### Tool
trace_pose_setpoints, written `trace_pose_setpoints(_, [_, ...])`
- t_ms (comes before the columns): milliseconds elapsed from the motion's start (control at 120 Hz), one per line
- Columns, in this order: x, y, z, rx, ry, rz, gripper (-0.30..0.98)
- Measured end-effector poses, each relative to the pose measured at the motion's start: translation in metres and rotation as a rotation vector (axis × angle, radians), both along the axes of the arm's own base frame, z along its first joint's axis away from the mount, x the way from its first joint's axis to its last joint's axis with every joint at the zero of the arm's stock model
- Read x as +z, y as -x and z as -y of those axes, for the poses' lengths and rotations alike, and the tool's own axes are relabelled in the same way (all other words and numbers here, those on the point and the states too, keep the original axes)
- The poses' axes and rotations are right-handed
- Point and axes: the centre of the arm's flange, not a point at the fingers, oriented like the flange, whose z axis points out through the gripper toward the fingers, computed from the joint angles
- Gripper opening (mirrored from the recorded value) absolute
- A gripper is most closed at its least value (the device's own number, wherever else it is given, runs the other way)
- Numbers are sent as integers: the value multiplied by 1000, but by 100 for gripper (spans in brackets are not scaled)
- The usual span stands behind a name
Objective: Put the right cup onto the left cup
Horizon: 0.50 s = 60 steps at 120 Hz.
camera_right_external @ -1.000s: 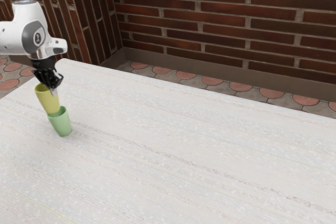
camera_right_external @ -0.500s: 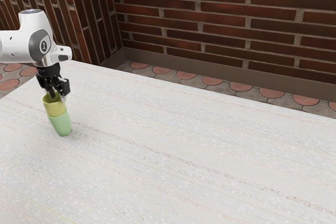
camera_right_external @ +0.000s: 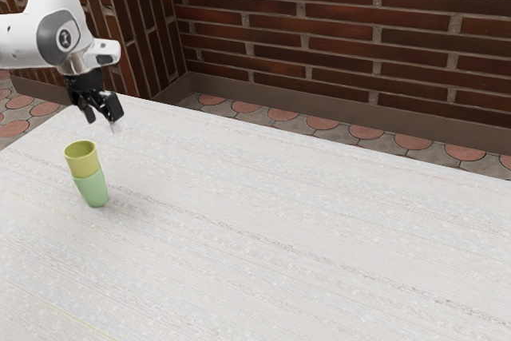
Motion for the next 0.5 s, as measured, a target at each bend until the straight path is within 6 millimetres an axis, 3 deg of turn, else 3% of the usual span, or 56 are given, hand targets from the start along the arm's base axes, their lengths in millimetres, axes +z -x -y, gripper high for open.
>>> trace_pose_setpoints(175, [30,-9,75,-133,3,17,67])
trace_pose_setpoints(267, [64,-15,102,-175,0,47,68])
trace_pose_setpoints(392, [97,-15,121,-197,0,61,68])
trace_pose_setpoints(500, [104,-11,120,-187,5,48,68])
